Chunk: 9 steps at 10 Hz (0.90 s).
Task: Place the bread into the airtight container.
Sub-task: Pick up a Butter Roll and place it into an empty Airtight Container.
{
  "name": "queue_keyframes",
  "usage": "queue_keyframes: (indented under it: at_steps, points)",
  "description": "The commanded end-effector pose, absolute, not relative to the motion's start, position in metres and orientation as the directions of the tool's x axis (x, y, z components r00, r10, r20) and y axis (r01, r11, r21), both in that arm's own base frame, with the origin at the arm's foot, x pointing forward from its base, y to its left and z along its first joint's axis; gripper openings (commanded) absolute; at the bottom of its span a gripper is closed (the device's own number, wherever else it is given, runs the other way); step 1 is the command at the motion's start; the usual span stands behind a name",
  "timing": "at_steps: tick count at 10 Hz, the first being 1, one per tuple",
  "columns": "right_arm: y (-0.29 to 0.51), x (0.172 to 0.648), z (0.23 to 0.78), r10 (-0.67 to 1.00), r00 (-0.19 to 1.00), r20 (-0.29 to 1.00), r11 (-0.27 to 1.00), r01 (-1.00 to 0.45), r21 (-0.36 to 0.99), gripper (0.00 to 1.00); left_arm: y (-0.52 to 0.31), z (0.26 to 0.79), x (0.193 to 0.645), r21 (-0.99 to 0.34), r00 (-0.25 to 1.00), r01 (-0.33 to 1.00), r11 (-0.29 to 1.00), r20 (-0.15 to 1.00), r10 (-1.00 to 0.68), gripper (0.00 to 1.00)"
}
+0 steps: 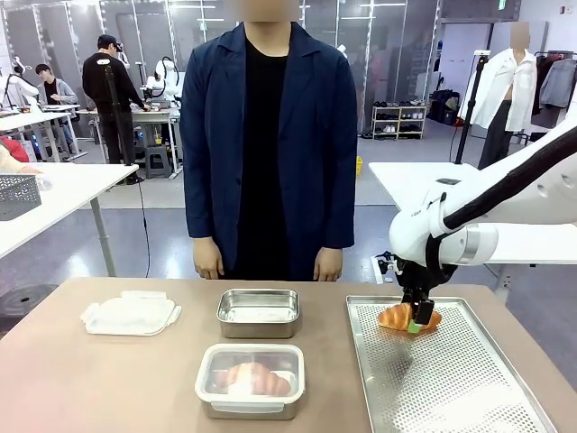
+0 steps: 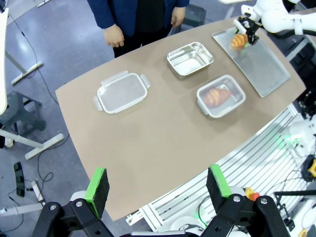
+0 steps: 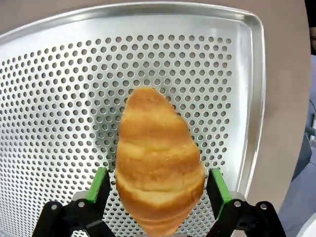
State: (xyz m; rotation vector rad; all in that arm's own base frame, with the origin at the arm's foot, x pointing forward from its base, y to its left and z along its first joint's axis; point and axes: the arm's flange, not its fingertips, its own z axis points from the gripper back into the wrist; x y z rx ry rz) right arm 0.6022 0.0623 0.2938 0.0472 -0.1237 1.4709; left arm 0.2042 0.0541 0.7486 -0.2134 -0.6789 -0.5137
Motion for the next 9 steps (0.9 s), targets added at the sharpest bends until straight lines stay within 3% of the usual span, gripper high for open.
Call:
queue_keyframes:
  at_steps: [1, 5, 9]
  points:
    - [0.066, 0.61, 0.293, 0.991, 0.095, 0.095, 0.099, -0.995, -0.033, 0.86, 0.054, 0.75, 0.203, -0.02, 0.656, 0.53, 0.848, 0.644, -0.395, 1.0]
    - [0.067, 0.607, 0.296, 0.991, 0.095, 0.093, 0.098, -0.995, -0.022, 0.46, 0.054, 0.75, 0.203, -0.02, 0.656, 0.53, 0.848, 0.644, -0.395, 1.0]
    - [0.098, 0.588, 0.352, 0.988, 0.142, 0.068, 0.144, -0.989, -0.027, 0.45, 0.054, 0.75, 0.203, -0.02, 0.656, 0.53, 0.848, 0.644, -0.395, 1.0]
